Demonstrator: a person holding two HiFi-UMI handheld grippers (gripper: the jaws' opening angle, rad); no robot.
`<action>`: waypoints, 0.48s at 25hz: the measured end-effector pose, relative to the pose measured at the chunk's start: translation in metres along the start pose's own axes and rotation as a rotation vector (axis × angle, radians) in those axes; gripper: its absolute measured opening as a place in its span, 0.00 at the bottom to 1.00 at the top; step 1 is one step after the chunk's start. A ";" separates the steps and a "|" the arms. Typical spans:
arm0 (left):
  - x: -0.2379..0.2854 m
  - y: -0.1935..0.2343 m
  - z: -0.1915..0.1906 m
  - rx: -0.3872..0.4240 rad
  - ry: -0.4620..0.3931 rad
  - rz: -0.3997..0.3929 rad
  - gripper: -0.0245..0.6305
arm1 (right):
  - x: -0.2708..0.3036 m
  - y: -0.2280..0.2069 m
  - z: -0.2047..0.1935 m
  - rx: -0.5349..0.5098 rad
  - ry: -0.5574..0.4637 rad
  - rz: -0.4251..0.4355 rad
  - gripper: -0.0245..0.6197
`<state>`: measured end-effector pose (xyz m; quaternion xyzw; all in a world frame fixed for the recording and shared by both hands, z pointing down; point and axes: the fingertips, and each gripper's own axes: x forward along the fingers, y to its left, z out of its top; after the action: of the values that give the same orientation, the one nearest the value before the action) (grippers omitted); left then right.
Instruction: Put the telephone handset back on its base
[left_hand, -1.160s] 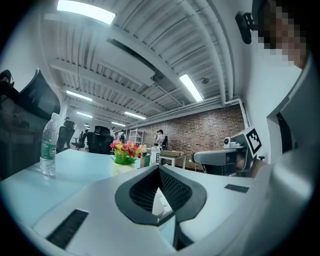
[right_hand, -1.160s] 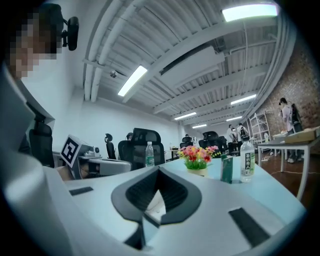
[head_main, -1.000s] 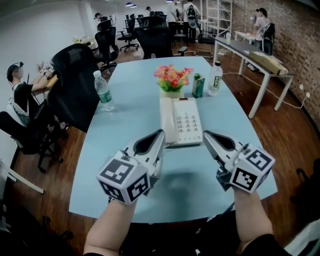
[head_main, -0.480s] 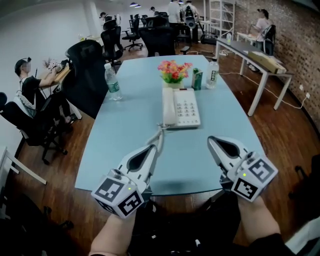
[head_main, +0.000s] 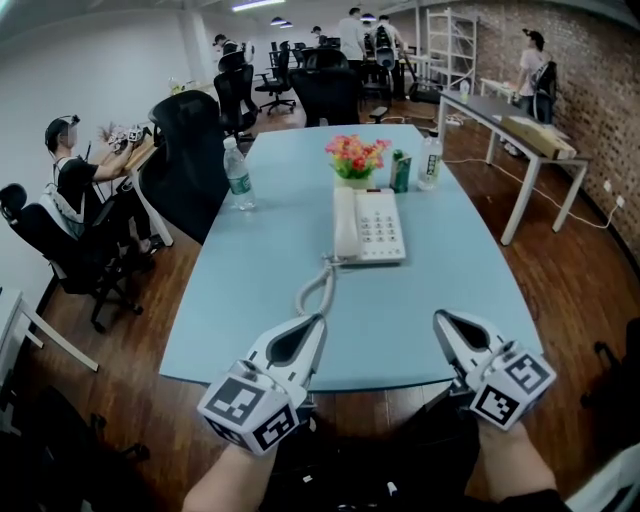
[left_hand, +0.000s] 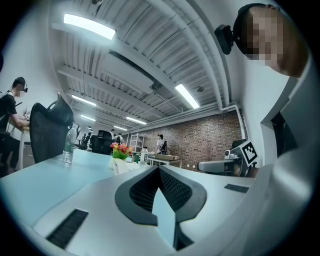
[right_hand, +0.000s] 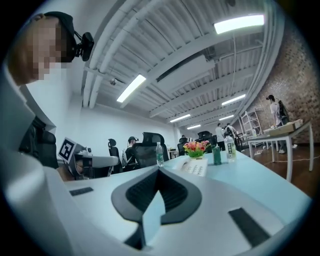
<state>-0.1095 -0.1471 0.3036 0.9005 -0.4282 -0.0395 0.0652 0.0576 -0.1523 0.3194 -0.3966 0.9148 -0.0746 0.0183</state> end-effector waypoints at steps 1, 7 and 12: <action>0.000 0.001 -0.001 -0.002 0.000 0.004 0.05 | 0.000 0.001 0.001 -0.008 -0.002 0.000 0.06; 0.011 0.009 -0.004 -0.023 -0.002 -0.002 0.05 | 0.003 -0.001 -0.006 -0.015 0.018 0.002 0.06; 0.017 0.004 -0.006 -0.029 0.011 -0.021 0.05 | 0.001 -0.008 -0.006 -0.014 0.017 -0.014 0.06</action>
<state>-0.1011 -0.1622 0.3100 0.9041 -0.4177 -0.0415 0.0803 0.0623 -0.1573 0.3263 -0.4026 0.9125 -0.0719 0.0072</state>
